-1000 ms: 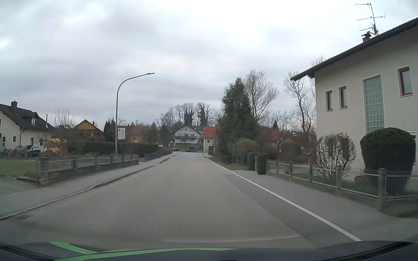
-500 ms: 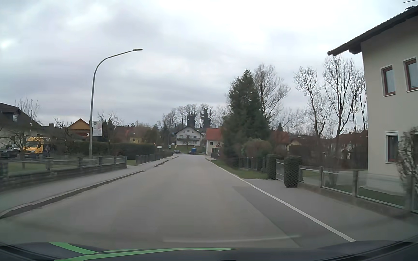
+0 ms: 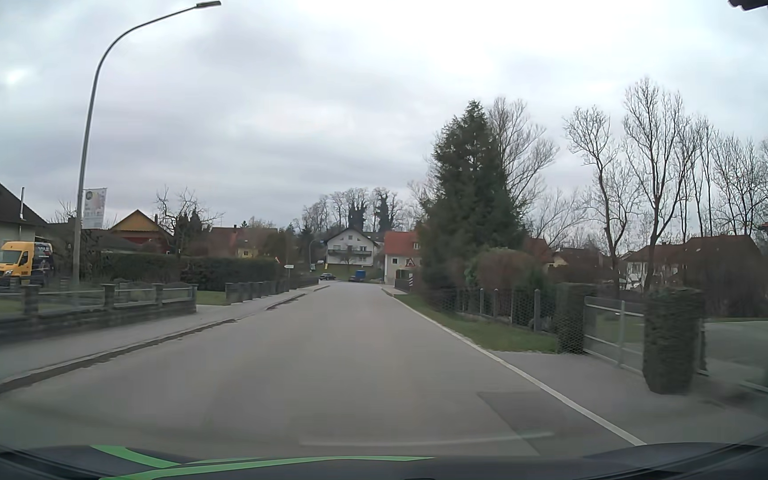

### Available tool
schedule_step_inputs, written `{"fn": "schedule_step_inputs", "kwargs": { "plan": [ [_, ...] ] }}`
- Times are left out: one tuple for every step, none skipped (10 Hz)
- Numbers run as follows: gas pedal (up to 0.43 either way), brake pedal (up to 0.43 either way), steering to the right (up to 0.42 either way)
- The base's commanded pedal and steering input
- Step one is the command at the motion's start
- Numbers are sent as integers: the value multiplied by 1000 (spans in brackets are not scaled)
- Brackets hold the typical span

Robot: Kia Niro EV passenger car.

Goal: Follow the waypoints while adhering to traffic rules and regulations

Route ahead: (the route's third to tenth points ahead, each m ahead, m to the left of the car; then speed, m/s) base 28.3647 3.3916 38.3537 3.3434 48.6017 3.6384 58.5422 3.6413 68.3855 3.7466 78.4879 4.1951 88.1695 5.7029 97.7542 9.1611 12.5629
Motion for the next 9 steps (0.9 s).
{"fn": "schedule_step_inputs", "kwargs": {
  "plan": [
    [67,0,-6],
    [67,0,-6],
    [67,0,-6],
    [67,0,-6],
    [67,0,-6],
    [67,0,-6],
    [67,0,-5],
    [67,0,-5],
    [67,0,-4]
  ]
}}
